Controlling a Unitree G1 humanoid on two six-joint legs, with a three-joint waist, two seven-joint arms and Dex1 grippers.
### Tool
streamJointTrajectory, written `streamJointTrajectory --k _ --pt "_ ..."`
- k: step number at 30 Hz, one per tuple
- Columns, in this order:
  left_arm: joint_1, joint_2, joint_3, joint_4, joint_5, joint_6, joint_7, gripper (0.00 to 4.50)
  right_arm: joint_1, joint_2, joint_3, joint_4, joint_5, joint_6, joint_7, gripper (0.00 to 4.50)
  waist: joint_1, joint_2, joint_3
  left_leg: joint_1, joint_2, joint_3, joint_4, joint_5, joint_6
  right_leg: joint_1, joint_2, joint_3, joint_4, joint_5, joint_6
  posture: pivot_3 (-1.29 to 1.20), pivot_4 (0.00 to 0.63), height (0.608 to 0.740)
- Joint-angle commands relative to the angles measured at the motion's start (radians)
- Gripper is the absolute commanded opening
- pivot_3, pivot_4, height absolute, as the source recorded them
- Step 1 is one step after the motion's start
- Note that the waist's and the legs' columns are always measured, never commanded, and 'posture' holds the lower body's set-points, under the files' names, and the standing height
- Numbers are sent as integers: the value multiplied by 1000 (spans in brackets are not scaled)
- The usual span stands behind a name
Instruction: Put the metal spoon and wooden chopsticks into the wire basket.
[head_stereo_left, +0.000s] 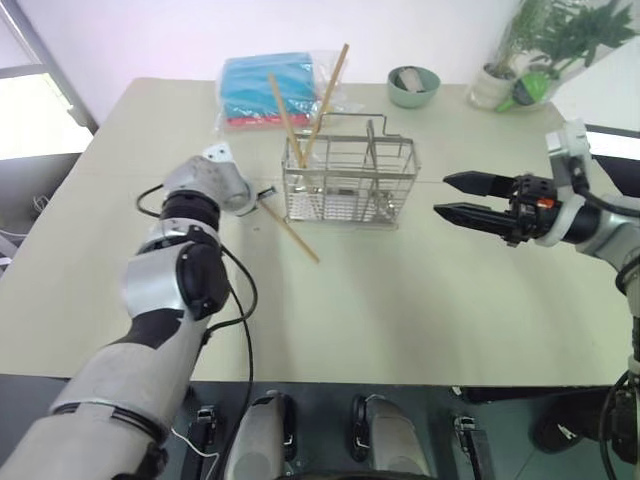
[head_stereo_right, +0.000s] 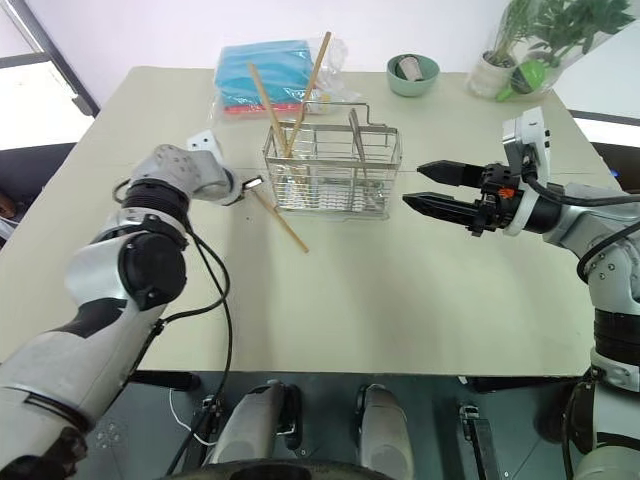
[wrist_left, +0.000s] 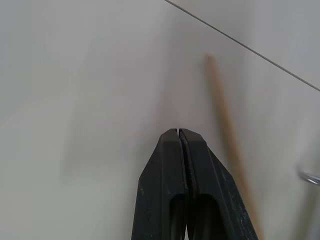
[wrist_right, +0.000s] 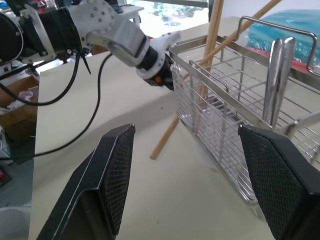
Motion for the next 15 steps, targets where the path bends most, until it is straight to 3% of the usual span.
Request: streamJointTrajectory --k 1,4,5,7,10,15 --pt "3 32 -10 -50 -6 26 2 60 -20 -10 -23 -6 4 -19 11 3394 2 0 0 0 0 0 0 0 0 0 0 0 0 0 0 0 150 715" --pt "2 28 -8 -73 -16 25 -1 60 -37 5 -11 10 -3 -29 8 3394 10 -1 0 -1 0 0 1 0 0 0 -1 0 0 0 0 0 150 715" --pt "-3 22 -11 -84 -18 29 -5 276 -43 9 -7 15 -5 -31 7 3394 11 -1 0 -1 -1 0 1 0 0 0 -1 0 0 0 0 0 150 715" --pt "-19 6 -21 -108 -20 47 -12 787 -52 13 0 22 -6 -33 9 3394 12 -1 1 -2 -1 0 2 0 0 1 -1 0 -1 0 1 0 150 715" --pt "-44 -18 -15 -141 -31 84 6 2156 -57 10 2 28 -7 -33 16 3394 8 -1 1 -2 -1 0 2 0 0 1 -1 0 -1 0 1 0 150 715" --pt "-87 -72 -8 -152 -49 74 30 2156 -53 1 -4 33 -8 -28 20 3394 5 -1 1 -2 -1 0 1 0 0 0 -1 0 -1 0 1 0 150 715"
